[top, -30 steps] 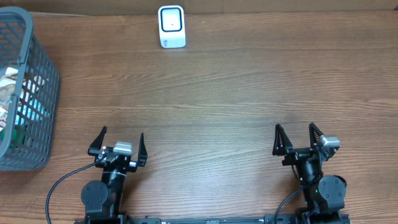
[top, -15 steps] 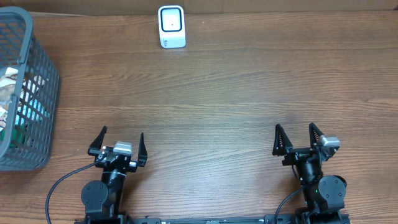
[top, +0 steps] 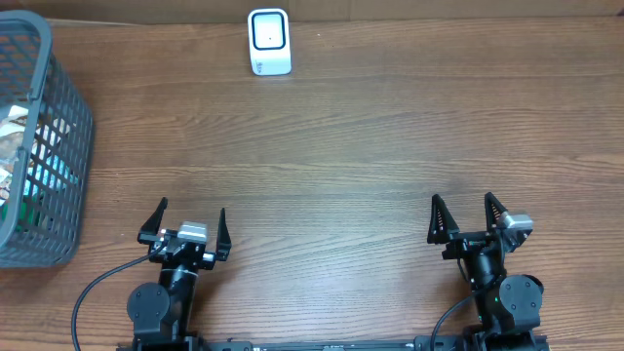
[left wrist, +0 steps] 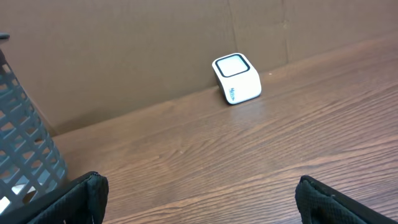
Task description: Scan the item barcode
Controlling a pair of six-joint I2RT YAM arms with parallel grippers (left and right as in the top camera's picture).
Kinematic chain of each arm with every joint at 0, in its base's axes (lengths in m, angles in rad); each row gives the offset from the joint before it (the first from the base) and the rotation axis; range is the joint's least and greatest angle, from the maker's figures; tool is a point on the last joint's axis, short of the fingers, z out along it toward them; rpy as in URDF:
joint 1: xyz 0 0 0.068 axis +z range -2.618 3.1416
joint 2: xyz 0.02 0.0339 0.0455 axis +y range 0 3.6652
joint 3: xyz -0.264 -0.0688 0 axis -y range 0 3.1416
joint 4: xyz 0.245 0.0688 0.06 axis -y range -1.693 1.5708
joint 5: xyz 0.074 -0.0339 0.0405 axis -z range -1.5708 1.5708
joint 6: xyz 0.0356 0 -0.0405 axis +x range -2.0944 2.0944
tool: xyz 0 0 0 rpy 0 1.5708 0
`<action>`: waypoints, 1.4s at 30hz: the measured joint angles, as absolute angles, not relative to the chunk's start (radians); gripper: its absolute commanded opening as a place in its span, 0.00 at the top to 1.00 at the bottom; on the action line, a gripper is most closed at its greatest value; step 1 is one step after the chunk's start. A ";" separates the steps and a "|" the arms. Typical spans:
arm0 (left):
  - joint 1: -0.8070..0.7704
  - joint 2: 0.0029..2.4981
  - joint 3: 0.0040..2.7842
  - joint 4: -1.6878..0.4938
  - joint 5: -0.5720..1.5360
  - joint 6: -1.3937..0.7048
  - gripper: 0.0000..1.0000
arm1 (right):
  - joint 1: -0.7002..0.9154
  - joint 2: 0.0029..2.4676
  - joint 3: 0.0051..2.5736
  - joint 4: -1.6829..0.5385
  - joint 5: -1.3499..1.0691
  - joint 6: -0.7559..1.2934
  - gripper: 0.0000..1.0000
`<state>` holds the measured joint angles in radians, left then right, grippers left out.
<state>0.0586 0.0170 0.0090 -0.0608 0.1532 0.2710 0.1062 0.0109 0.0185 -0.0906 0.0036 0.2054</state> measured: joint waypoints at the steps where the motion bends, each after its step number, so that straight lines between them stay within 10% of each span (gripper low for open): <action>1: 0.059 0.017 0.009 -0.061 0.153 0.278 0.00 | 0.106 0.011 0.019 -0.090 0.004 0.206 0.00; 28: 0.059 0.351 0.541 -0.253 0.132 0.115 0.00 | 0.106 0.011 0.019 -0.089 0.004 0.206 0.00; 42: 0.059 1.192 1.763 -1.170 0.201 0.072 0.01 | 0.106 0.011 0.019 -0.089 0.004 0.206 0.00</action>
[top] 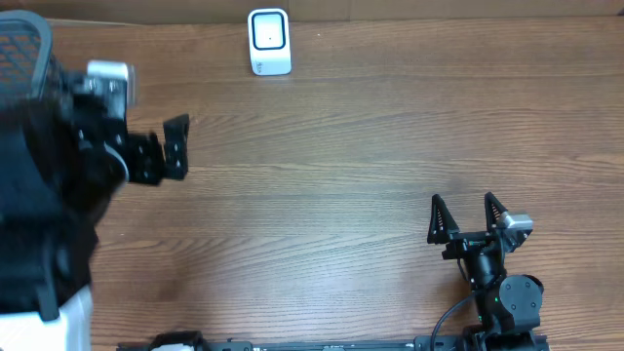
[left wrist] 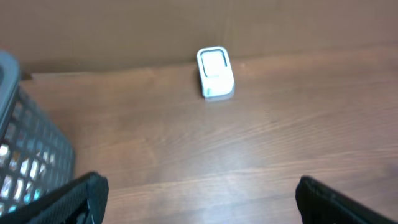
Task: Scan the item barcode
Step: 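Reach the left gripper into the grey basket and grasp the green-capped jar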
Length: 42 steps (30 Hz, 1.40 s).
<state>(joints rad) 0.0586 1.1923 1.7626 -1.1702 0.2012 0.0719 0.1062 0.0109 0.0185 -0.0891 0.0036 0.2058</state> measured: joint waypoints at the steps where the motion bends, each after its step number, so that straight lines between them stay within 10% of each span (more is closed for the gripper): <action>1: 0.059 1.233 1.827 -1.213 0.211 0.072 0.00 | 0.106 0.011 0.019 -0.091 0.004 0.205 0.00; 13: 0.082 1.527 2.035 -1.280 0.214 -0.014 0.00 | 0.106 0.011 0.019 -0.090 0.003 0.206 0.00; 28: 0.753 1.614 2.117 -1.398 0.072 -0.362 0.01 | 0.106 0.011 0.019 -0.089 0.003 0.206 0.00; 42: 0.844 1.900 2.114 -1.427 0.023 -0.391 0.03 | 0.106 0.011 0.019 -0.090 0.003 0.206 0.00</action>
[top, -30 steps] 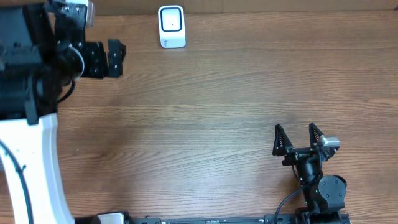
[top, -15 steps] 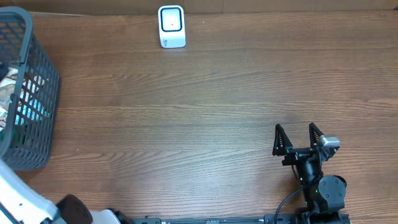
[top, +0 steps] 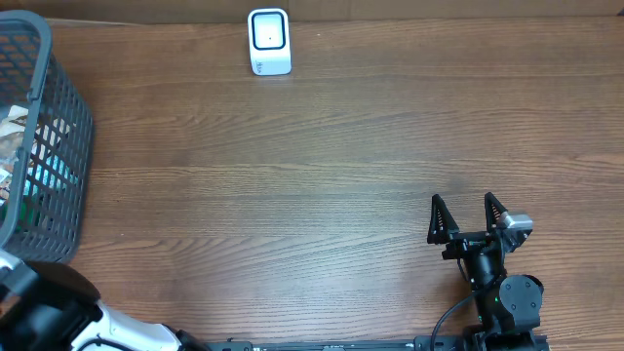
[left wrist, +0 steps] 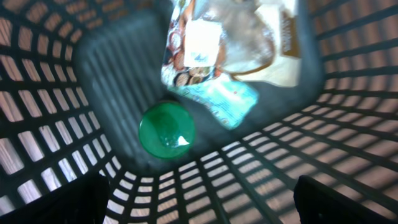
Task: Scan the item barcode
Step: 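Reach the left gripper into the grey basket and grasp the green-capped jar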
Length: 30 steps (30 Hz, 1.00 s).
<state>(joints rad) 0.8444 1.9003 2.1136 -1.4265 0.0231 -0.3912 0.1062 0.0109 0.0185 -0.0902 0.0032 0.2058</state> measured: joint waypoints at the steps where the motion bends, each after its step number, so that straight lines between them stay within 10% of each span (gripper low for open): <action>1: 0.844 1.915 2.114 -1.435 0.019 -0.391 0.03 | 0.106 0.011 0.019 -0.090 0.004 0.206 0.00; 30: 0.838 2.017 1.806 -1.164 -0.063 -0.315 0.00 | 0.106 0.011 0.019 -0.090 0.003 0.205 0.00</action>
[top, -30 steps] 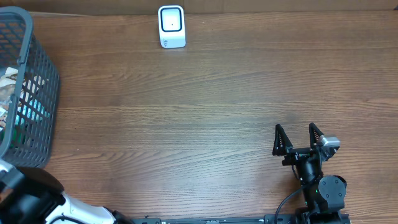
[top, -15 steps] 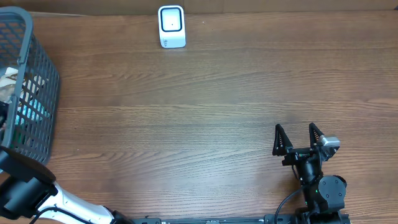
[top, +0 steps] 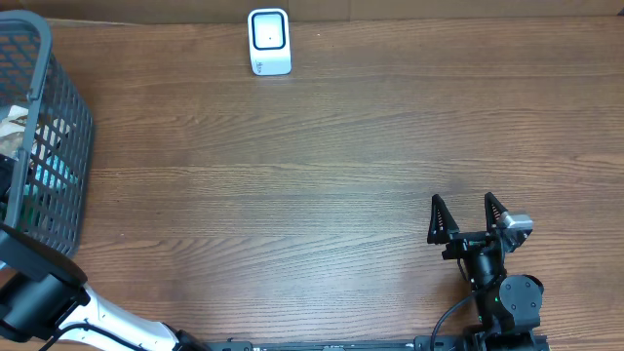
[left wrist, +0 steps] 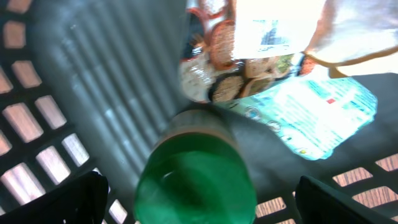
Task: Scan the item barcode
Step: 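Reach the left gripper into the grey basket and grasp the green-capped jar, then lift the green-capped jar out and set it on the table center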
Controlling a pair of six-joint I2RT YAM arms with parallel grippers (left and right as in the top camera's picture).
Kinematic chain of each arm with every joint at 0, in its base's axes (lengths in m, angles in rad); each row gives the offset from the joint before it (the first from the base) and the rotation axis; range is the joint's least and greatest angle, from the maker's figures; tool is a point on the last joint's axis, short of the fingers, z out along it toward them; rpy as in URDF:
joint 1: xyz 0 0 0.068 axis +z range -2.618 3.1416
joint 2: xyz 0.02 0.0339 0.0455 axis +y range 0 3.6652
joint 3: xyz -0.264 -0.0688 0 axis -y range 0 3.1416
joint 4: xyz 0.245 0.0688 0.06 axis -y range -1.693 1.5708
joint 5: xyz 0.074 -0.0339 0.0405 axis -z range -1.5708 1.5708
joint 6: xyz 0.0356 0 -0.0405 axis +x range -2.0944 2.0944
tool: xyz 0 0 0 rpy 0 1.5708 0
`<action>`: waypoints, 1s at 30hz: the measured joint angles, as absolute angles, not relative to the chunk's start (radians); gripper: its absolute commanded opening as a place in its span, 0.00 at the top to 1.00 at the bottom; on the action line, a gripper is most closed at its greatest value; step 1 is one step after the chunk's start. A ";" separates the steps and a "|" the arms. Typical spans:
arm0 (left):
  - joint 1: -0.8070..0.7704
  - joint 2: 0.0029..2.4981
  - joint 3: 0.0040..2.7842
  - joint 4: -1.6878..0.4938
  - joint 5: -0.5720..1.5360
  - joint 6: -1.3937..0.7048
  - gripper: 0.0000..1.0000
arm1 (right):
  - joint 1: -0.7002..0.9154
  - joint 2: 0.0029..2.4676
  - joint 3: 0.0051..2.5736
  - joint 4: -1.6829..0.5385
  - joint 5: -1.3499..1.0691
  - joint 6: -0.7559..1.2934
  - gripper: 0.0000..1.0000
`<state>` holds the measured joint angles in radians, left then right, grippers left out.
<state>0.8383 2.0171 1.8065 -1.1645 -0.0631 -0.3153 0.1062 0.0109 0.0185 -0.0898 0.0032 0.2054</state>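
Note:
The left wrist view looks straight down into the grey basket (left wrist: 37,118). A container with a round green lid (left wrist: 194,177) stands upright on the basket floor. My left gripper (left wrist: 199,208) is open just above it, with one finger (left wrist: 68,199) on each side of the lid, not touching. Behind the container lie a printed snack packet (left wrist: 249,56) and a teal packet (left wrist: 317,112). The white barcode scanner (top: 269,41) stands at the table's far edge. My right gripper (top: 470,216) rests open at the near right with nothing in it.
The grey mesh basket (top: 58,146) fills the table's left edge, and its walls close in around my left gripper. My left arm (top: 39,292) reaches up from the near left corner into the basket. Brown wooden table (top: 341,166) lies between basket and scanner.
My left gripper has come lower in the basket. The green lid, then small and left of centre, now fills the space between the open fingers. The right arm has not moved.
Both grippers first rested open at the table's near edge. My left arm then stood raised near the basket, facing the scanner. Later it looked down into the basket from above at the packets and green-lidded container. Now it is low over that container.

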 measured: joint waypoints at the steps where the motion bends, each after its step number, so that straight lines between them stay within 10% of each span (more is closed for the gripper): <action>1: 0.835 2.017 1.798 -1.155 -0.059 -0.310 0.00 | 0.106 0.011 0.019 -0.090 0.003 0.205 0.00; 8: 0.822 2.017 1.688 -1.098 -0.045 -0.282 0.08 | 0.106 0.011 0.019 -0.090 0.004 0.206 0.00; 15: 0.822 2.017 1.655 -1.080 -0.040 -0.273 0.42 | 0.106 0.011 0.019 -0.089 0.003 0.206 0.00; 30: 0.822 2.025 1.835 -1.236 0.001 -0.266 0.57 | 0.106 0.011 0.019 -0.091 0.003 0.206 0.00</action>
